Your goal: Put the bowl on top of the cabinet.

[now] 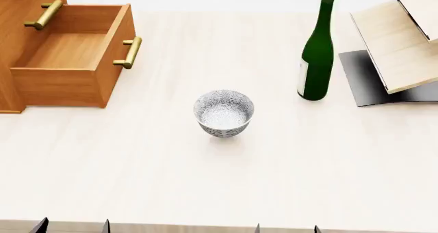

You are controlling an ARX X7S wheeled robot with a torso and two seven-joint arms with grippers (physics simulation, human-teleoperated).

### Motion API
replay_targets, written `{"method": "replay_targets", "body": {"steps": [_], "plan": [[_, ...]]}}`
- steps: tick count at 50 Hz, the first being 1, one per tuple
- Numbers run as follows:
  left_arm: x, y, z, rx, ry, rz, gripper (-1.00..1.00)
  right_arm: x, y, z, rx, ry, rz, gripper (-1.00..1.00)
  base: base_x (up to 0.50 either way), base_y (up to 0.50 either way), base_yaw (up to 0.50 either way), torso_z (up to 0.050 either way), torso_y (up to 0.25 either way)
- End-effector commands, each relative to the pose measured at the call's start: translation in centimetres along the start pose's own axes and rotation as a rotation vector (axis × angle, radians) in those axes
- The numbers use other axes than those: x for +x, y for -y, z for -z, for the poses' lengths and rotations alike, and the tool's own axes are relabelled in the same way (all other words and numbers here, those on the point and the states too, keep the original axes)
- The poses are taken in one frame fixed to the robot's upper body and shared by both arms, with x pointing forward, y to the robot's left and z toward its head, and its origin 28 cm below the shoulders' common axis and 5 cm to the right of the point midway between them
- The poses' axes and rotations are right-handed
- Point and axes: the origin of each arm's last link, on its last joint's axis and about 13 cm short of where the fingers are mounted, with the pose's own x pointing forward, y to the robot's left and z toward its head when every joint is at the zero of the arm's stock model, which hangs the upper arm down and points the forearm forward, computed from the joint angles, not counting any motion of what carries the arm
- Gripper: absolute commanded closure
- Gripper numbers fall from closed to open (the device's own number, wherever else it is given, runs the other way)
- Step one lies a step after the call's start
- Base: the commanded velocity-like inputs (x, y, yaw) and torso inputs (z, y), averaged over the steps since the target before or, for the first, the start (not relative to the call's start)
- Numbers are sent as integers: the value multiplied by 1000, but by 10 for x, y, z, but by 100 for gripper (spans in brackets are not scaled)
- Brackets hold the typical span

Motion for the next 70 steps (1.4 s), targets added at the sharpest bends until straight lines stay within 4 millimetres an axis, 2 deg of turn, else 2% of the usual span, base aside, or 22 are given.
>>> {"method": "replay_targets", "body": {"steps": [1,33,38,41,44,49,51,54,59,60,62,64,70], "plan": [[0,0,-1,-15,4,-1,-100,-1,-1,1,-16,-9,-14,-100,0,0,0,0,0],[-1,-3,-3,-73,-4,-36,-100,-1,-2,3,-41,-73,-21,-100,0,0,0,0,0],[-2,-6,-20,-143,60,-101,-100,-1,-2,-4,-62,-70,-8,-100,0,0,0,0,0],[-1,-12,-33,-157,110,-142,-100,3,2,-13,-10,-90,17,-100,0,0,0,0,0],[2,-19,-44,-140,158,-196,-100,10,9,-25,-52,-62,28,-100,0,0,0,0,0],[5,-40,-73,-172,264,-304,-100,24,35,-65,-78,38,107,-100,0,0,0,0,0],[5,-44,-81,-169,289,-327,-100,25,42,-76,-77,62,126,-100,0,0,0,0,0],[4,-56,-99,-150,347,-375,-100,27,60,-107,-73,126,178,-100,0,0,0,0,0],[0,-74,-121,-152,418,-463,-100,24,83,-136,-81,181,233,-100,0,0,0,0,0],[-1,-79,-127,-149,438,-483,-100,21,89,-139,-66,170,199,-100,0,0,0,0,0],[-1,-79,-127,-149,438,-483,-100,21,89,-139,-66,170,199,-100,0,0,0,0,0],[-7,-94,-141,-124,481,-522,-100,12,111,-138,-73,166,243,-100,0,0,0,0,0],[-18,-109,-144,-168,491,-483,-100,-8,130,-148,-1,211,186,-100,0,0,0,0,0]]}}
